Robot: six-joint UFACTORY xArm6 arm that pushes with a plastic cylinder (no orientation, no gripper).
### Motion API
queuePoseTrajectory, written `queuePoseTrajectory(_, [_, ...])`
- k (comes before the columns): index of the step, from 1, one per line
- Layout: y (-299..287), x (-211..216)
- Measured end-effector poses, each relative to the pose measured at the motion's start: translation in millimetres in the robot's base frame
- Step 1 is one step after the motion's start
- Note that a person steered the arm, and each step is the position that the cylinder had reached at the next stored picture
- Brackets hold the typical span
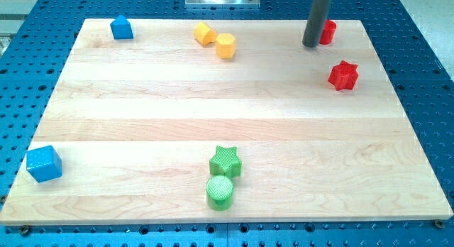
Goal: Push the hexagon towards the center left
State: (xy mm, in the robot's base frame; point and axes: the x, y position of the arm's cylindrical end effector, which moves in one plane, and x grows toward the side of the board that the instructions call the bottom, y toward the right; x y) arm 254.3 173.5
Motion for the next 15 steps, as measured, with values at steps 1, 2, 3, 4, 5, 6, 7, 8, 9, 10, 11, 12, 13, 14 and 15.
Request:
queuePoseTrajectory(1, [25, -10])
queuePoseTrajectory(2, [-11, -10])
queuePoseTrajectory(3, [-68, -11])
queuePoseTrajectory(4, [-117, -11])
queuePoseTrajectory(5, [-125, -11])
queuePoseTrajectory(6, [-125, -10])
queuePoseTrajectory(7, [-135, 22])
queuePoseTrajectory(8, [-135, 26])
queuePoseTrajectory(9, [-135, 26])
queuePoseTrajectory(10, [-149, 30])
queuePoseTrajectory(11, [-197, 57])
queuePoseTrajectory(12, [-214, 62])
queuePoseTrajectory(13, [-196, 16])
queuePoseTrajectory(14, [-272, 36])
queuePoseTrajectory(15, [-345, 131])
